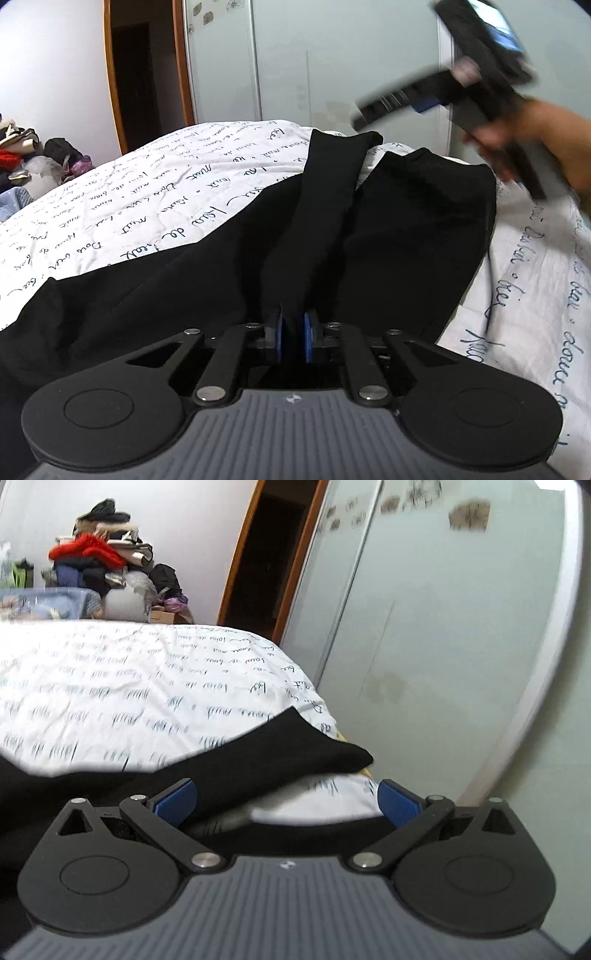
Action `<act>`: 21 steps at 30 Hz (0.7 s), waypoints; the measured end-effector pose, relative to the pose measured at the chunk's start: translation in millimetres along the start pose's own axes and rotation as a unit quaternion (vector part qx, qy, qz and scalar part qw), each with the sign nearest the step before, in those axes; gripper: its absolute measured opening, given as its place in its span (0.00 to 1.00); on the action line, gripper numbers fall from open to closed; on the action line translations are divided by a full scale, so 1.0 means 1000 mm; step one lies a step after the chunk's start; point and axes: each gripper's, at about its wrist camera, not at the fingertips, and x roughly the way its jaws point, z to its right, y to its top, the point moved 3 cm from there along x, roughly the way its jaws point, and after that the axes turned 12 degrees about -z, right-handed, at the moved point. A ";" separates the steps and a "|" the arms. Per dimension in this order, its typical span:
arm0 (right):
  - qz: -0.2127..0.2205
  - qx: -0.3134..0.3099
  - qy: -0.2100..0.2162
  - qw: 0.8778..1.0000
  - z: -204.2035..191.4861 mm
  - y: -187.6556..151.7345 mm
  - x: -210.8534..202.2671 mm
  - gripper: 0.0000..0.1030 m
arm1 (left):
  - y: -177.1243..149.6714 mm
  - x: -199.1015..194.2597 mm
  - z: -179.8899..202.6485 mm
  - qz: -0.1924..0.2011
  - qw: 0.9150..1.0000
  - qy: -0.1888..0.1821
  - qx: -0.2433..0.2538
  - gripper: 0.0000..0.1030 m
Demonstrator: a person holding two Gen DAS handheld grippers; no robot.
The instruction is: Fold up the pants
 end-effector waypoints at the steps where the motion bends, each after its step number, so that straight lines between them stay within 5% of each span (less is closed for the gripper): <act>1: -0.004 0.019 0.021 1.000 0.009 0.011 0.009 1.00 | 0.000 0.001 0.002 0.002 1.000 0.001 0.002 0.10; 8: -0.061 0.066 0.050 0.995 0.022 0.079 0.098 0.93 | -0.004 0.003 0.004 0.009 1.000 0.003 0.007 0.11; 15: -0.133 0.075 -0.025 0.988 0.018 0.101 0.184 0.81 | -0.006 0.004 0.001 0.012 1.000 -0.006 0.001 0.12; 17: -0.149 0.081 -0.020 0.985 0.021 0.097 0.194 0.60 | -0.007 0.004 0.000 0.013 1.000 -0.009 0.000 0.12; 19: -0.146 0.100 0.001 0.984 0.027 0.094 0.191 0.27 | -0.007 0.005 0.000 0.013 1.000 -0.012 -0.004 0.12; 21: -0.128 0.113 0.014 0.985 0.033 0.093 0.178 0.15 | -0.006 0.005 -0.001 0.013 1.000 -0.014 -0.006 0.12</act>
